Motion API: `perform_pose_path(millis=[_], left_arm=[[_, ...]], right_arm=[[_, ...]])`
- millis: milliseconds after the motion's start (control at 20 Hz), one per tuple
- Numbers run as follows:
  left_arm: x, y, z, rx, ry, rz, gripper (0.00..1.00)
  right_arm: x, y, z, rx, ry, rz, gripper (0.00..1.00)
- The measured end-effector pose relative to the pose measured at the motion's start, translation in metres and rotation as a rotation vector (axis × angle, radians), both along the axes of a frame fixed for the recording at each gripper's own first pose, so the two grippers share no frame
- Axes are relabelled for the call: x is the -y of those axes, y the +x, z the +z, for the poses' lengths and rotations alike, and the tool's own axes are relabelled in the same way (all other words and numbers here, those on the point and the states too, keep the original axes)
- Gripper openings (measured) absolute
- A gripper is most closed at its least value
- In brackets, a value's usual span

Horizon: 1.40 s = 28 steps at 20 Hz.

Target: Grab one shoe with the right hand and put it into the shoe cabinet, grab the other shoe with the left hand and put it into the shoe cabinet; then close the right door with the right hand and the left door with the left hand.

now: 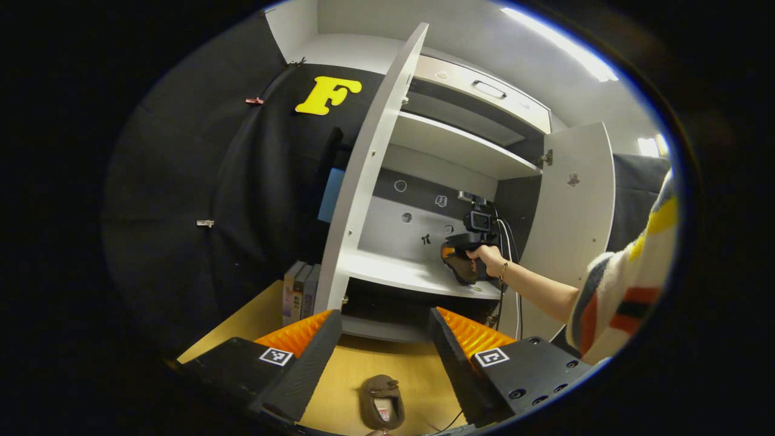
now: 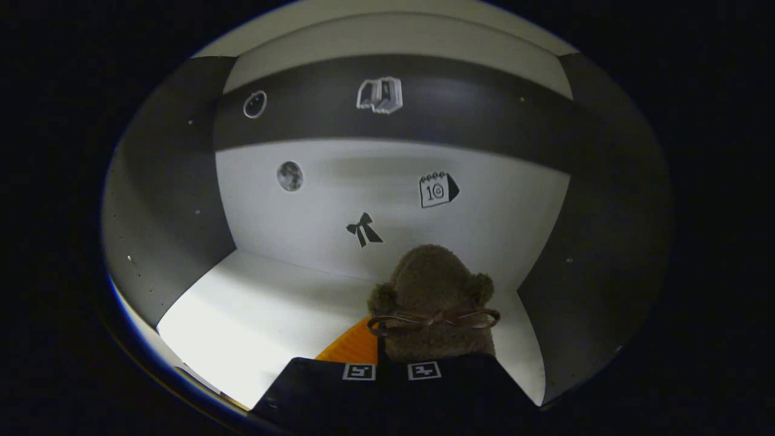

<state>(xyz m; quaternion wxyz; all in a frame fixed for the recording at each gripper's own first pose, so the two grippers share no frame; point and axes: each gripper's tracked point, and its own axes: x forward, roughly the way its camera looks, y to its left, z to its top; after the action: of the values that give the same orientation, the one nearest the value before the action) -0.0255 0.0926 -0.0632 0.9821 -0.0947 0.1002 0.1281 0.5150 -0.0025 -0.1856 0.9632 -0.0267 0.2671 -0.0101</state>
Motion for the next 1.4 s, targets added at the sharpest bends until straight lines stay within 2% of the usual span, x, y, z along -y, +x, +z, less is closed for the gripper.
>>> perform_pose_path(millis=[200, 300, 400, 500, 550, 600, 650, 750, 850, 1050, 1200, 1400], left_arm=[[-0.007, 0.007, 0.002, -0.016, 0.005, 0.023, 0.93], [-0.005, 0.01, 0.003, -0.018, 0.01, 0.02, 0.93], [0.0, 0.013, 0.006, -0.017, 0.018, 0.007, 0.93], [0.005, 0.015, 0.008, -0.012, 0.025, -0.01, 0.93], [0.006, 0.016, 0.007, -0.01, 0.026, -0.015, 0.93], [0.007, 0.017, 0.007, -0.01, 0.023, -0.02, 0.93], [0.008, 0.016, 0.006, -0.007, 0.02, -0.022, 0.93], [0.011, 0.016, 0.007, -0.007, 0.013, -0.028, 0.93], [0.015, 0.015, 0.007, -0.003, 0.012, -0.043, 0.93], [0.026, 0.013, -0.002, -0.009, 0.021, -0.095, 0.93], [0.037, 0.01, -0.017, -0.021, 0.01, -0.143, 0.94], [0.054, 0.005, -0.029, 0.003, -0.002, -0.222, 0.94]], right_arm=[[0.01, 0.011, -0.011, -0.007, 0.01, -0.034, 0.05], [0.013, 0.007, -0.012, -0.016, 0.011, -0.035, 0.09], [0.004, 0.003, -0.012, -0.035, 0.045, -0.018, 0.22], [-0.001, -0.001, -0.006, -0.03, 0.068, -0.004, 0.39], [-0.002, -0.003, -0.004, -0.03, 0.075, -0.007, 0.6], [-0.003, -0.007, -0.001, -0.025, 0.081, -0.009, 0.67], [-0.004, -0.012, 0.003, -0.018, 0.09, -0.007, 0.84], [-0.006, -0.023, 0.011, -0.004, 0.095, 0.0, 0.93], [-0.004, -0.037, 0.02, 0.017, 0.083, 0.003, 0.98], [-0.003, -0.082, 0.06, 0.115, 0.041, 0.054, 0.98], [-0.011, -0.139, 0.108, 0.255, 0.055, 0.109, 0.99], [-0.018, -0.231, 0.134, 0.352, 0.066, 0.161, 0.98]])
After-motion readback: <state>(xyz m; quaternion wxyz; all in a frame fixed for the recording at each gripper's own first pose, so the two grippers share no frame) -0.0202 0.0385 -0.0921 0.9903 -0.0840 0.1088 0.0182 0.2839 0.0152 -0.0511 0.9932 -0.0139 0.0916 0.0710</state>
